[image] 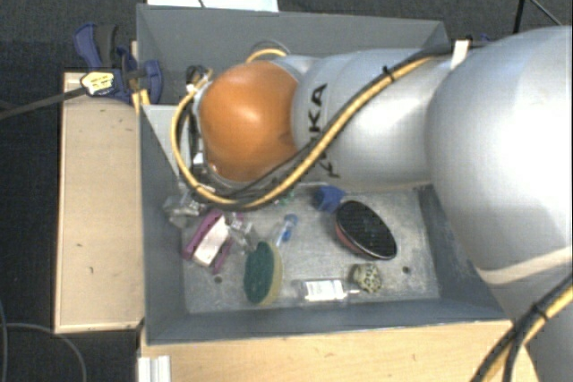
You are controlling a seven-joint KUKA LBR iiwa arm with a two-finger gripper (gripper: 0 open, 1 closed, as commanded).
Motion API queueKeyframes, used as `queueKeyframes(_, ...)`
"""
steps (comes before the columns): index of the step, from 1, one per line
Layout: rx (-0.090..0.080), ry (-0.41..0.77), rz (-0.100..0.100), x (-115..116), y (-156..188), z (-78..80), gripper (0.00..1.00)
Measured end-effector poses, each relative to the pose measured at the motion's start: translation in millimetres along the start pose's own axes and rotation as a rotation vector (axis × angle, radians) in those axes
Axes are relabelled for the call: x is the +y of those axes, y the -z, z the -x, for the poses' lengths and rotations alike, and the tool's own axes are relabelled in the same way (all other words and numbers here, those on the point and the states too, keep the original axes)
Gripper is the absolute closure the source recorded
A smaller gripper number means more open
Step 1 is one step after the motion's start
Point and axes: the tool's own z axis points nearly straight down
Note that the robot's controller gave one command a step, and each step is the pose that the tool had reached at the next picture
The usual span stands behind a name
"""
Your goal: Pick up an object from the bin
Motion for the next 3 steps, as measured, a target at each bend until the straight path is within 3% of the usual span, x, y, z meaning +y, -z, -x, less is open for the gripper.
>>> queueKeyframes(1, 0.005, 0.252, 0.003, 1.1, -30.9, -9.9, 0.00)
queueKeyframes(2, 0.005, 0.240, 0.006, 1.2, -30.2, -9.2, 0.00)
queueKeyframes(3, 0.006, 0.236, 0.007, 1.4, -30.6, -9.5, 1.00)
